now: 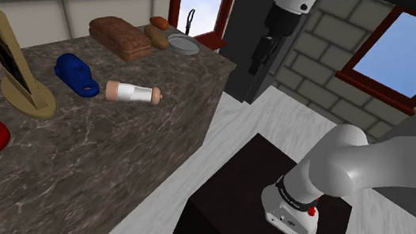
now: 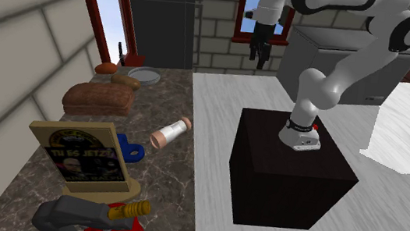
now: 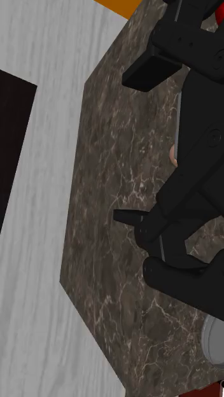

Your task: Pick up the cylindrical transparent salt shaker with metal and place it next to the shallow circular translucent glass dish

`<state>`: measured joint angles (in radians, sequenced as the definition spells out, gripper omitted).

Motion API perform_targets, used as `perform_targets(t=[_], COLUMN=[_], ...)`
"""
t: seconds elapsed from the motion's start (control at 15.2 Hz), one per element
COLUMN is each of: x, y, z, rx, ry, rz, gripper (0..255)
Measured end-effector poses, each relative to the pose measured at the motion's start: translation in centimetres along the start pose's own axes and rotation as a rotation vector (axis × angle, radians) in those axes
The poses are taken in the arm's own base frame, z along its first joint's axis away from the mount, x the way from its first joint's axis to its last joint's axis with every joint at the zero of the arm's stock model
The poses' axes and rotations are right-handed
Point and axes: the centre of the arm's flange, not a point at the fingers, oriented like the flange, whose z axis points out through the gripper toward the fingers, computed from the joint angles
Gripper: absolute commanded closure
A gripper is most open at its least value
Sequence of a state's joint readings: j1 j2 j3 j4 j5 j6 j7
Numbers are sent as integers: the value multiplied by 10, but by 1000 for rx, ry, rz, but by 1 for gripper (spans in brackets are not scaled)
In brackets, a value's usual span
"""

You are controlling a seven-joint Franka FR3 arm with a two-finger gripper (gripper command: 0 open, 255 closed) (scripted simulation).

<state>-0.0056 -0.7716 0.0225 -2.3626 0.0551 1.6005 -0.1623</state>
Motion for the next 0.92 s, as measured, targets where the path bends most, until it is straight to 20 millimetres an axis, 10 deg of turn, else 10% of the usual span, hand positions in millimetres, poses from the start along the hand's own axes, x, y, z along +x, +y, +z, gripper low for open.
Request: perform_targets(t=[0.92], x=[121], y=[-11], z=[89], rx=[3], ry=[49], rz=[-271], gripper=[0])
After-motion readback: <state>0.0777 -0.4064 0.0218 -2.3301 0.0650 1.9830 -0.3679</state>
